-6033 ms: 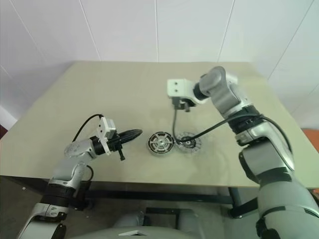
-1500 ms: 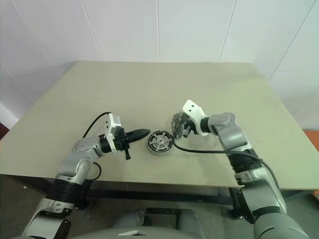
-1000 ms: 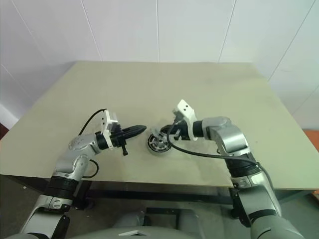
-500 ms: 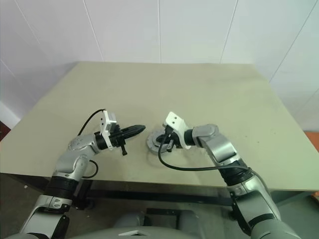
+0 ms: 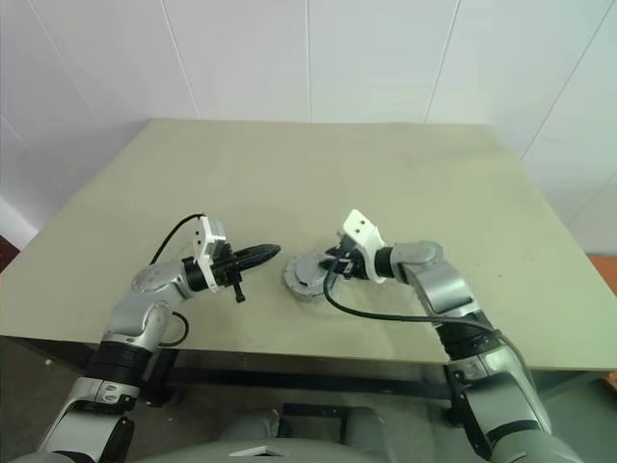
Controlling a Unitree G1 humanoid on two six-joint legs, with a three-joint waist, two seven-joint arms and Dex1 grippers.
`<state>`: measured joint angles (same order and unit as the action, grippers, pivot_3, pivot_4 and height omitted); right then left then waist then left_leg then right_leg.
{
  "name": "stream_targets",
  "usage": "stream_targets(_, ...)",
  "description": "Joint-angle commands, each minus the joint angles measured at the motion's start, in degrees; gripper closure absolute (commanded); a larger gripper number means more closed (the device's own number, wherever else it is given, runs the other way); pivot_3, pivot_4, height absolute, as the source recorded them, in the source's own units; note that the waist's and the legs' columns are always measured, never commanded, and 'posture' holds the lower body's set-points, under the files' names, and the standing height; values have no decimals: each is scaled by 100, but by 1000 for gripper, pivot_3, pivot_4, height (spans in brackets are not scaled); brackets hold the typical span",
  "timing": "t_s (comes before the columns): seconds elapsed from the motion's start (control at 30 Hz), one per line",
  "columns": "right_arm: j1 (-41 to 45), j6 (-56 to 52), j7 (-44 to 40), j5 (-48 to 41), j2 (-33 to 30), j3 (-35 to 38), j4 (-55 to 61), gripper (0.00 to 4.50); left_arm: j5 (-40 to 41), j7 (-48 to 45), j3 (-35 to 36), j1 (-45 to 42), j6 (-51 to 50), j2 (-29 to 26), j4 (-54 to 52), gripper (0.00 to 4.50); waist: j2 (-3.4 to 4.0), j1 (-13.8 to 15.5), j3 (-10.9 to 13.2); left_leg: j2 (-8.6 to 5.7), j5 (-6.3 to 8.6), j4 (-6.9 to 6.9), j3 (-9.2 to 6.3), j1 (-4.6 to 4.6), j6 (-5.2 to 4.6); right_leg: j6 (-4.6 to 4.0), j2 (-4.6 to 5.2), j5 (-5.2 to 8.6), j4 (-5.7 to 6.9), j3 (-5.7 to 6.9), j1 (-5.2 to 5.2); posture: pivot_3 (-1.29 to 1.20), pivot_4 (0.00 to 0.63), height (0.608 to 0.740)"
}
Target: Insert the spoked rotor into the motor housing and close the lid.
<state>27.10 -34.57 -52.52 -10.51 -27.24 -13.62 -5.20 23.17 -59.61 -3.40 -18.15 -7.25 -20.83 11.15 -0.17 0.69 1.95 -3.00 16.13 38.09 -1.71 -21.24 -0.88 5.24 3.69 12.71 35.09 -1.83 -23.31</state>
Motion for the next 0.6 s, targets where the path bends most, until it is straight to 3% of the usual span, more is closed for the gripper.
stream_targets(0.03, -187, -351, 19, -35, 48, -112, -114, 1561, 6, -28, 87, -160, 81, -14, -27, 4500, 0, -7, 0, 1, 0, 0, 0, 1, 0, 0, 0, 0, 0, 0, 1, 0, 0, 740)
stream_targets(0.2, -150, -391, 277, -46, 246, -24, -232, 37, -2, -17, 86, -184, 55, -16, -16, 4500, 0, -12, 0, 6, 0, 0, 0, 1, 0, 1, -6, 1, 0, 0, -1, 0, 0, 740)
stream_targets(0.6, -214, 57, 367, 102, 428, -194, -273, 37, -63, -5, 36, -210, 58, 3, 85, 4500, 1, -13, 1, 6, 0, -1, 0, -2, 0, 1, -5, 1, 0, 0, -4, 0, 0, 740)
